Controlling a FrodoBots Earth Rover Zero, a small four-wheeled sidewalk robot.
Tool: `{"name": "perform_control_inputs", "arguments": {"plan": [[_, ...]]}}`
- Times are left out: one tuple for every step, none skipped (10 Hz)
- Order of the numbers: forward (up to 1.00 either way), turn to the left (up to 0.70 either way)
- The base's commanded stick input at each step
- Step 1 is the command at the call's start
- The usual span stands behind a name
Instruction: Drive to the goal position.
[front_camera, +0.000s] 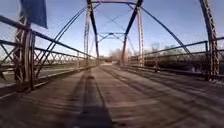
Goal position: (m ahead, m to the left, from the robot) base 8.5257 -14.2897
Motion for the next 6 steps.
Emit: {"name": "perform_control_inputs", "arguments": {"plan": [[0.45, 0.0], [0.45, 0.0], [0.45, 0.0], [0.47, 0.0], [0.68, 0.0], [0.7, 0.0]]}}
